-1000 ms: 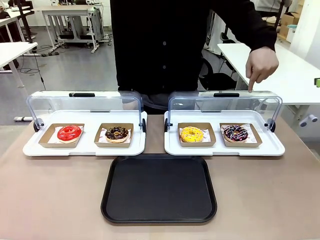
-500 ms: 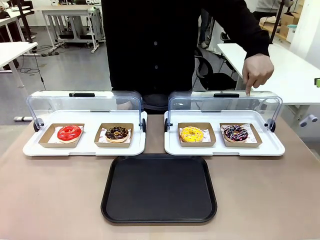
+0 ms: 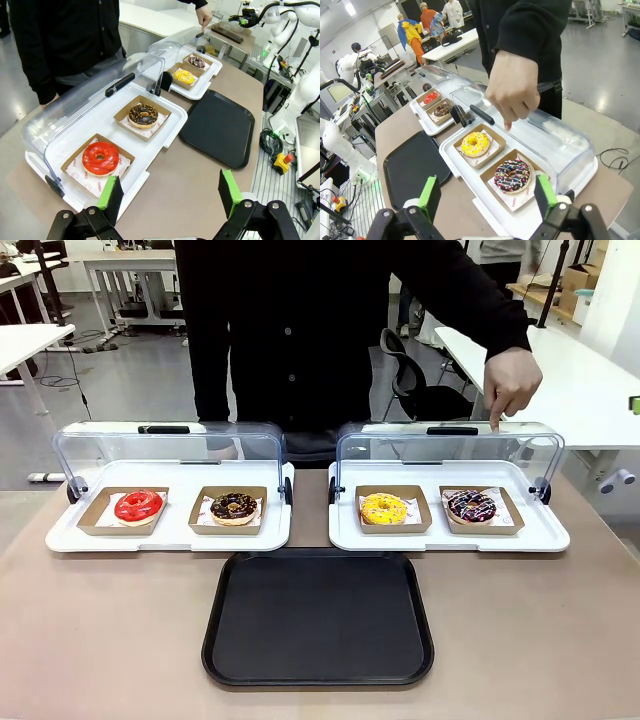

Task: Move the fourth donut from the left to the tray.
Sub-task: Pick up the Paper togo box containing the Donut indicated by the person and place it on the Handle tray.

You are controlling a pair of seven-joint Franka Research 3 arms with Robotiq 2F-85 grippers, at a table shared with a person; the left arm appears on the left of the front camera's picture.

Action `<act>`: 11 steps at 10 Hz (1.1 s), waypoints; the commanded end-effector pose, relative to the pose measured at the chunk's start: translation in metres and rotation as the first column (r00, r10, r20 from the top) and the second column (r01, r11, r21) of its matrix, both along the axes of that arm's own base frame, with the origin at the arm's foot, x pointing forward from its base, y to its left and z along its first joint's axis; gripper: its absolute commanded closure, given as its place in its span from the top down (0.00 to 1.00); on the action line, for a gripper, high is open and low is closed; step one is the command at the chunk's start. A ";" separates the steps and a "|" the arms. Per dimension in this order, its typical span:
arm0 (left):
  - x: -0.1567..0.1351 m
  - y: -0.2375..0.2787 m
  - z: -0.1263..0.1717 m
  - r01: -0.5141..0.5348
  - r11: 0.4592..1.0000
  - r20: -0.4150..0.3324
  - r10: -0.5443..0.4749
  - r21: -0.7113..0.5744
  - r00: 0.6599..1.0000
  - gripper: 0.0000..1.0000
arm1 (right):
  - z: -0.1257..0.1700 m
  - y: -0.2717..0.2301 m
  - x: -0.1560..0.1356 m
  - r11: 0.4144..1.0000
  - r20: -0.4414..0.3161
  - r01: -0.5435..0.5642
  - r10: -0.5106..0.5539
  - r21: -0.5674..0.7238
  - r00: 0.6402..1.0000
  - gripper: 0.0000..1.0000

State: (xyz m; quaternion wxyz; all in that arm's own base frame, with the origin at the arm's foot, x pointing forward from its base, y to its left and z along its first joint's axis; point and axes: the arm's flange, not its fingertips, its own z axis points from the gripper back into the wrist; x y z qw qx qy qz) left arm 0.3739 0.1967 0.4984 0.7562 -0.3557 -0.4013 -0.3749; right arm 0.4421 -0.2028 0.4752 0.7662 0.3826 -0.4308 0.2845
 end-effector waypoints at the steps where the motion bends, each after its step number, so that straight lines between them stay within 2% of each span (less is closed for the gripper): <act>1: 0.002 0.001 0.001 0.009 1.000 0.029 -0.009 -0.015 1.000 1.00 | 0.000 0.002 0.000 1.000 0.017 0.000 0.000 0.018 1.000 1.00; 7: 0.002 0.001 0.001 0.009 1.000 0.029 -0.009 -0.015 1.000 1.00 | 0.000 0.000 0.000 1.000 0.000 0.000 0.000 0.000 1.000 1.00; 9: 0.002 0.001 0.001 0.009 1.000 0.029 -0.009 -0.015 1.000 1.00 | 0.010 0.044 0.007 0.975 0.087 -0.093 0.113 -0.204 0.990 1.00; 11: 0.002 0.001 0.001 0.009 1.000 0.029 -0.009 -0.015 1.000 1.00 | 0.006 0.083 0.005 0.897 0.130 -0.181 0.252 -0.403 0.959 1.00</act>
